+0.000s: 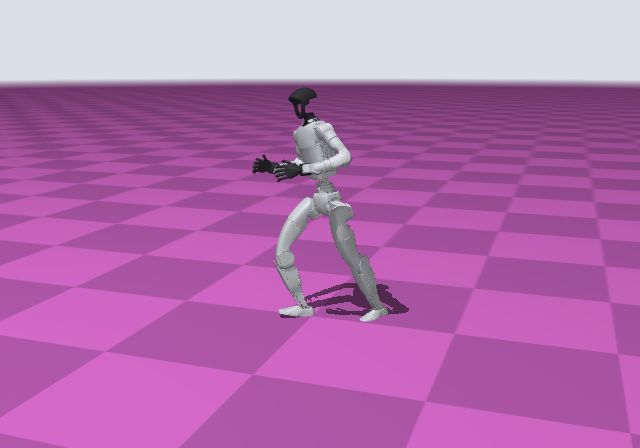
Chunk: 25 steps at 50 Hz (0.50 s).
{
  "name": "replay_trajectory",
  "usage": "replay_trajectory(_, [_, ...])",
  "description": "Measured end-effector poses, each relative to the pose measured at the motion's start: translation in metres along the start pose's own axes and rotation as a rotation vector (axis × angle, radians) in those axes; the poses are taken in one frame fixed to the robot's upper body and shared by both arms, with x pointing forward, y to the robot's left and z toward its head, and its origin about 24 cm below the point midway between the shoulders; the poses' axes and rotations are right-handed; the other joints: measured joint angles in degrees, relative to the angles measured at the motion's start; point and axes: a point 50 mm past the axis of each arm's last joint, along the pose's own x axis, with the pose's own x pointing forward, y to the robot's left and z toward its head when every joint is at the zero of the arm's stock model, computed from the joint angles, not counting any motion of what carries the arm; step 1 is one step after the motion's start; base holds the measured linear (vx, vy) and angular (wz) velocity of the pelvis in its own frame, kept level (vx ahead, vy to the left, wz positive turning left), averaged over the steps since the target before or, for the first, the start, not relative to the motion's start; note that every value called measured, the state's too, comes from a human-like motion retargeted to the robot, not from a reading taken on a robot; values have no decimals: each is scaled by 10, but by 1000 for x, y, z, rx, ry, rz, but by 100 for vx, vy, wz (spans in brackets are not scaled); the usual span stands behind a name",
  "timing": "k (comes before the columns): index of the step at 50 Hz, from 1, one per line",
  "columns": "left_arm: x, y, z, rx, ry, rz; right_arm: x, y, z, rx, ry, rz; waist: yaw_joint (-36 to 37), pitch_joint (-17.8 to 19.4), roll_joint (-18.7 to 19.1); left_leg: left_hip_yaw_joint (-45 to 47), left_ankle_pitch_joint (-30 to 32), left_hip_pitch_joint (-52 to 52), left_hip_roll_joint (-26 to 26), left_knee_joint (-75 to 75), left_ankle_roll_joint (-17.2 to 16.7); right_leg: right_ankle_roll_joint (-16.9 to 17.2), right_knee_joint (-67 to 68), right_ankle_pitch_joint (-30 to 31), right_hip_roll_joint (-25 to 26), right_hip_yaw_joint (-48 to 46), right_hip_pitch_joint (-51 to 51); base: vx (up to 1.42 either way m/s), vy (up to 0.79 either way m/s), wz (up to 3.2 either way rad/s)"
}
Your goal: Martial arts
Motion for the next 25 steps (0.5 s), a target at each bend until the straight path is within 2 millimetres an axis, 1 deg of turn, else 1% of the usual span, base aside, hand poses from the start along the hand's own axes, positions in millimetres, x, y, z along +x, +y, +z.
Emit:
replay_trajectory(2, [2,4,6,33,-19,-4,0,3,2,15,-7,21,-6,-3,-22,-2,-28,-14,-23,3,16,18,2,-1,-30,5,-19,-44,25,36])
replay_trajectory(4, [3,8,10,81,-26,-15,2,6,6,26,-22,46,-4,-5,-37,1,-39,-32,-38,2,25,30,-16,-6,-56,0,-37,-47,26,13])
replay_trajectory(6, [4,11,11,135,-18,-33,5,9,9,32,-39,77,4,-10,-51,3,-42,-54,-50,1,32,35,-26,-15,-77,-8,-46,-47,24,0])
replay_trajectory(9, [1,16,8,189,21,-61,11,16,13,41,-62,133,22,-21,-73,2,-41,-88,-67,5,41,24,9,-36,-103,-19,-38,-45,21,-2])
replay_trajectory(13, [-8,19,-3,212,106,-85,17,25,14,63,-68,204,45,-35,-113,-8,-38,-131,-93,25,52,0,104,-83,-128,-8,6,-40,16,9])
replay_trajectory(15, [-14,20,-10,212,151,-86,18,28,13,76,-62,228,56,-41,-135,-12,-35,-155,-108,41,55,-5,136,-105,-133,3,42,-37,12,17])
replay_trajectory(18, [-24,21,-18,209,207,-78,20,32,10,95,-50,251,70,-51,-168,-12,-31,-194,-126,71,58,0,148,-125,-135,16,103,-35,9,18])
replay_trajectory(20, [-31,21,-22,207,238,-71,20,34,8,104,-43,264,80,-57,-187,-8,-27,-221,-135,92,60,8,139,-130,-133,22,143,-33,6,14])
replay_trajectory(22, [-38,24,-24,217,265,-57,22,37,7,110,-43,280,88,-65,-191,-6,-31,-249,-124,115,59,15,105,-124,-106,20,186,-32,3,6])
replay_trajectory(25, [-44,24,-28,208,292,-42,19,38,4,96,-28,305,101,-68,-212,4,-27,-288,-130,149,61,32,70,-121,-99,36,230,-34,-1,6])
